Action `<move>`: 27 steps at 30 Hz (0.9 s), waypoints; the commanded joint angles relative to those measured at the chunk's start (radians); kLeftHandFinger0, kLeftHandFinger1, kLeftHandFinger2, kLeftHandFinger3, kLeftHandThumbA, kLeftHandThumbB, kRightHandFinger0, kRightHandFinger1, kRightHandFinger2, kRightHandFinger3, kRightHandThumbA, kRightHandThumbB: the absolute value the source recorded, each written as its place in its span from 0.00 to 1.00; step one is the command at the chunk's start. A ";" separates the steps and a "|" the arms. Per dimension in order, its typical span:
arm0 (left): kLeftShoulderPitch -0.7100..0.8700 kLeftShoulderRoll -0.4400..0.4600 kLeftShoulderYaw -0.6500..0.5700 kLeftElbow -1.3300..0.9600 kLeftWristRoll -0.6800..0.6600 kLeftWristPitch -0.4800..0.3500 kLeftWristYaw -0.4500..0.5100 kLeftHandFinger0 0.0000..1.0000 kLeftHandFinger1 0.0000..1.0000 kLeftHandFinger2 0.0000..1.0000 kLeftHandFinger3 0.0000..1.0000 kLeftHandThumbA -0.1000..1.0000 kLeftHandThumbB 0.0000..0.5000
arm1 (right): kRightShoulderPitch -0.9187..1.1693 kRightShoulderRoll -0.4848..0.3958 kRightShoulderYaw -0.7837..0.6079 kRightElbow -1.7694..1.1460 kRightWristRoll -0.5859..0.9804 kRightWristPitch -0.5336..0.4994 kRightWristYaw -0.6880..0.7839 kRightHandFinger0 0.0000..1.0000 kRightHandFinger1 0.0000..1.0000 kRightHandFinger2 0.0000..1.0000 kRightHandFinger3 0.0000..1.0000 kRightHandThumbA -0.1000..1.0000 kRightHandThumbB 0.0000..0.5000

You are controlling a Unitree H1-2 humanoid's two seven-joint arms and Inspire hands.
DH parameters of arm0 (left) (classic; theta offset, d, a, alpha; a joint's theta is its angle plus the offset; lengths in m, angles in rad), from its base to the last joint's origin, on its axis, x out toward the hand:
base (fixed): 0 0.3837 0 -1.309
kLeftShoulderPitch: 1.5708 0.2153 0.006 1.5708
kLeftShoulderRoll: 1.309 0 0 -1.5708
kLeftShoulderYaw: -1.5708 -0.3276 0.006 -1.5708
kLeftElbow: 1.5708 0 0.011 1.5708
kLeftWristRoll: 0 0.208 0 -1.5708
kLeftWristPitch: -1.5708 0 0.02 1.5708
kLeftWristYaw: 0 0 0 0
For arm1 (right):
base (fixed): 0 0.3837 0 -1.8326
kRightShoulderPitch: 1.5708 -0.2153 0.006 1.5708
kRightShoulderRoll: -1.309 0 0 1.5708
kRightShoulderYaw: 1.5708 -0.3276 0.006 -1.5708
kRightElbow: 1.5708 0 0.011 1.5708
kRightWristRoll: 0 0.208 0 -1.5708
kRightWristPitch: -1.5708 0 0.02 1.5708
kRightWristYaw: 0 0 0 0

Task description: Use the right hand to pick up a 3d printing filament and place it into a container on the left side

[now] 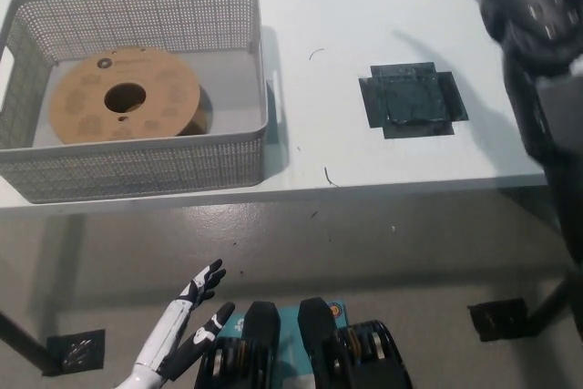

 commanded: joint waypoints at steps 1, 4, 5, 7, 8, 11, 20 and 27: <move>0.000 -0.007 -0.001 -0.035 -0.010 -0.032 0.003 1.00 1.00 1.00 1.00 0.86 0.29 | 0.191 -0.119 -0.060 -1.004 0.086 0.070 0.043 1.00 1.00 1.00 1.00 1.00 0.91; 0.001 -0.008 -0.003 -0.029 0.000 -0.042 0.010 1.00 1.00 1.00 1.00 0.89 0.30 | 0.259 -0.078 -0.036 -1.078 0.038 0.020 0.023 1.00 1.00 1.00 1.00 1.00 0.94; 0.001 -0.007 -0.003 -0.024 -0.002 -0.049 0.010 1.00 1.00 1.00 1.00 0.90 0.31 | 0.297 -0.060 -0.015 -1.126 0.045 0.033 0.024 1.00 1.00 1.00 1.00 1.00 0.99; 0.003 -0.008 -0.003 -0.022 -0.003 -0.048 0.010 1.00 1.00 1.00 1.00 0.90 0.31 | 0.342 -0.038 0.007 -1.153 0.057 0.014 0.023 1.00 1.00 1.00 1.00 1.00 0.95; 0.006 -0.008 -0.003 -0.025 0.001 -0.045 0.011 1.00 1.00 1.00 1.00 0.90 0.30 | 0.377 -0.020 0.029 -1.170 0.066 -0.020 0.025 1.00 1.00 1.00 1.00 1.00 0.93; 0.004 -0.009 -0.005 -0.016 0.004 -0.053 0.013 1.00 1.00 1.00 1.00 0.89 0.29 | 0.438 0.005 0.050 -1.189 0.065 -0.053 0.022 1.00 1.00 1.00 1.00 1.00 0.99; 0.009 -0.014 -0.001 -0.017 0.006 -0.056 0.022 1.00 1.00 1.00 1.00 0.90 0.33 | 0.655 0.073 0.085 -1.147 -0.022 -0.170 -0.010 1.00 1.00 1.00 1.00 1.00 0.79; 0.006 -0.013 -0.002 -0.015 0.003 -0.063 0.021 1.00 1.00 1.00 1.00 0.91 0.27 | 0.852 0.096 0.072 -0.896 -0.017 -0.265 -0.040 1.00 1.00 1.00 1.00 1.00 0.79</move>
